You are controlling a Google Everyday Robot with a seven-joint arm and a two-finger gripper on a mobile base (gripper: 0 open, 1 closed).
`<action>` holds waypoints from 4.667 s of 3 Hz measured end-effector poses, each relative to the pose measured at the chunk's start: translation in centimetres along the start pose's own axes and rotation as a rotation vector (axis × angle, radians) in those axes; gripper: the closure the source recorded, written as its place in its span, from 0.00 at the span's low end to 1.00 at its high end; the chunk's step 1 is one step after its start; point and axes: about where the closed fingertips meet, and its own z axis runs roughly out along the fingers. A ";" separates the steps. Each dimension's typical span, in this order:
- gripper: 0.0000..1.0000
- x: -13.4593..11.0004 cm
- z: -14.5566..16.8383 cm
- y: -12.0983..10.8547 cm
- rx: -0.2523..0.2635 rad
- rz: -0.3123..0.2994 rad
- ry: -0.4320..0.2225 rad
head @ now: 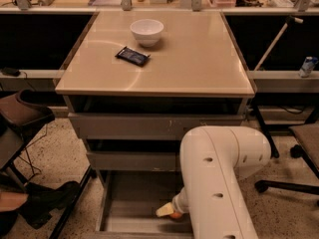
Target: Pick orange from bottom drawer and place on counter
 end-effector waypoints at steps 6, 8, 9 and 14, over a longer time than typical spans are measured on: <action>0.42 1.7 3.3 1.4 -0.054 -0.013 0.080; 0.89 1.7 3.3 1.4 -0.054 -0.013 0.080; 1.00 1.4 0.8 1.1 -0.054 -0.016 0.054; 1.00 -1.1 -30.5 -4.7 -0.076 -0.005 -0.180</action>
Offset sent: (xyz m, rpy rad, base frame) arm -0.0164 0.0147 -0.0391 0.0149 0.1066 0.0356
